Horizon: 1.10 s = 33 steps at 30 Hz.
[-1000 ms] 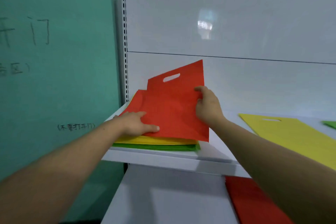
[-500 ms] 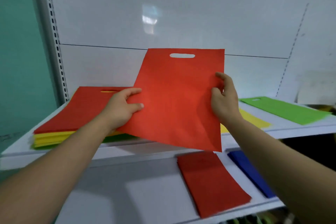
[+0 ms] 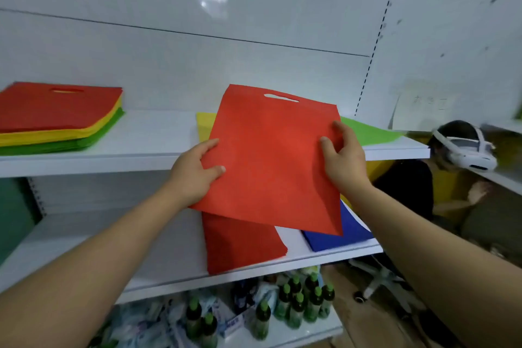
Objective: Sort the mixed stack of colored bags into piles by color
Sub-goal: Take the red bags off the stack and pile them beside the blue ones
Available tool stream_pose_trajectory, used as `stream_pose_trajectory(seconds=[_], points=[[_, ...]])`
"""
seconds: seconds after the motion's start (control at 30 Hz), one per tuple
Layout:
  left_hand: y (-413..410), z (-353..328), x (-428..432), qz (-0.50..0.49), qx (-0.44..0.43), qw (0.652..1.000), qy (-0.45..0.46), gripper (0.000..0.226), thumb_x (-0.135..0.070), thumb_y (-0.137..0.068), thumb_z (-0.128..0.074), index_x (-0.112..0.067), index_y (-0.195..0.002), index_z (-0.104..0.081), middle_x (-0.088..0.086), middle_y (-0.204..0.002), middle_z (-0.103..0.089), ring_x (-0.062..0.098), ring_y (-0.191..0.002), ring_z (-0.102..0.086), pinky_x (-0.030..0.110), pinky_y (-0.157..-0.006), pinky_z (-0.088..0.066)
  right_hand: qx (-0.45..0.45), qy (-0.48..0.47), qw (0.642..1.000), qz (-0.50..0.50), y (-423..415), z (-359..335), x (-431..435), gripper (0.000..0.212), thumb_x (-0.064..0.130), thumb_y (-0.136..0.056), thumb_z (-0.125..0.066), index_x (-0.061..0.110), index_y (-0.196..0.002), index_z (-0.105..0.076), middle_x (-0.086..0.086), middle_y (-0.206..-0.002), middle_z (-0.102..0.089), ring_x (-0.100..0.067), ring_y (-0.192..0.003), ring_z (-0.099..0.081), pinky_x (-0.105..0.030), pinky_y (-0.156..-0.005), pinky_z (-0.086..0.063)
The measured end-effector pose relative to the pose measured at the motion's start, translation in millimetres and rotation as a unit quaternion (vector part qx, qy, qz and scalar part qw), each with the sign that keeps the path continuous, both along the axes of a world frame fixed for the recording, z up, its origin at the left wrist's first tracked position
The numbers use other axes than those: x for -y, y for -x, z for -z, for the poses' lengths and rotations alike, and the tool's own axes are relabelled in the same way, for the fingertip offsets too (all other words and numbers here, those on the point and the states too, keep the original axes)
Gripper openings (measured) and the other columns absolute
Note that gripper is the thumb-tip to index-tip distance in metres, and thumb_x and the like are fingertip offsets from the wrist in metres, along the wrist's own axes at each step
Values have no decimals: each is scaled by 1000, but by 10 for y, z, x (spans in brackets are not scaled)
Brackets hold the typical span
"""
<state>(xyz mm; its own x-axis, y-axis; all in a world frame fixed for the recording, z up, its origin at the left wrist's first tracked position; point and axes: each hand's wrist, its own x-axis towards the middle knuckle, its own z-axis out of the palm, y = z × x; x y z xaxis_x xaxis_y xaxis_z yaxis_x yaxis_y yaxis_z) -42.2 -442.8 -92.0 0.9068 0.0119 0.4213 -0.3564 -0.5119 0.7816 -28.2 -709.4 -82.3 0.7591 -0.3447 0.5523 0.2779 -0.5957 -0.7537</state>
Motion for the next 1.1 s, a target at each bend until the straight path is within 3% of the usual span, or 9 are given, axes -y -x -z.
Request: stream_pose_trajectory(seconds=[0.07, 0.13, 0.33, 0.47, 0.53, 0.7, 0.9, 1.1], points=[[132, 144, 309, 6, -20, 999, 30, 59, 5, -83, -65, -8, -137, -45, 9, -136, -50, 8, -108, -46, 1, -79, -33, -17, 9, 1000, -10, 86, 123, 290, 47, 26, -95, -55, 19, -140, -44, -2, -135, -54, -17, -120, -50, -11, -90, -29], [264, 299, 557, 6, -40, 998, 41, 60, 7, -82, -64, -8, -137, -45, 11, -134, -52, 11, -106, -50, 9, -80, -38, -29, 16, 999, -20, 185, 252, 534, 47, 24, -95, -56, 17, -140, -44, -3, -137, -52, -18, -123, -49, -11, -92, -28], [754, 641, 960, -17, -114, 993, 33, 59, -2, -88, -62, -16, -141, -41, 7, -138, -47, 11, -107, -48, 19, -80, -42, -93, 12, 994, -48, 512, 680, 945, 46, 25, -95, -55, 18, -139, -44, -4, -137, -52, -20, -124, -48, -18, -97, -30], [1015, 825, 1054, -38, -139, 989, 14, 60, -5, -90, -61, -17, -144, -38, 5, -139, -46, 8, -105, -46, 1, -63, -38, -135, 4, 989, -63, 660, 917, 1013, 46, 29, -96, -54, 22, -140, -43, -2, -138, -51, -19, -126, -46, -20, -97, -30], [1138, 944, 1070, -51, -156, 986, 15, 60, -6, -90, -60, -17, -144, -37, 5, -139, -47, 7, -104, -46, -1, -60, -38, -150, 11, 986, -71, 733, 1046, 1020, 47, 31, -96, -54, 22, -140, -42, -2, -139, -51, -20, -126, -46, -21, -98, -31], [1368, 1342, 988, -78, -212, 974, 12, 61, -5, -87, -64, -15, -142, -40, 7, -140, -48, 9, -105, -48, 18, -83, -39, -214, 76, 969, -102, 877, 1386, 919, 50, 32, -97, -52, 18, -143, -38, -7, -140, -49, -26, -127, -46, -30, -102, -34], [1312, 1588, 797, -95, -240, 966, 12, 59, -5, -87, -64, -12, -141, -41, 10, -137, -50, 12, -104, -50, 22, -86, -40, -244, 86, 957, -129, 707, 1576, 640, 50, 32, -97, -51, 17, -143, -37, -11, -138, -51, -28, -126, -46, -35, -102, -36], [953, 1834, 374, -110, -235, 965, 36, 54, -7, -87, -64, -15, -137, -46, 7, -135, -52, 18, -110, -55, 27, -90, -45, -236, 52, 962, -127, 247, 1811, 228, 45, 27, -96, -54, 16, -138, -44, -8, -137, -51, -24, -126, -46, -29, -102, -34]])
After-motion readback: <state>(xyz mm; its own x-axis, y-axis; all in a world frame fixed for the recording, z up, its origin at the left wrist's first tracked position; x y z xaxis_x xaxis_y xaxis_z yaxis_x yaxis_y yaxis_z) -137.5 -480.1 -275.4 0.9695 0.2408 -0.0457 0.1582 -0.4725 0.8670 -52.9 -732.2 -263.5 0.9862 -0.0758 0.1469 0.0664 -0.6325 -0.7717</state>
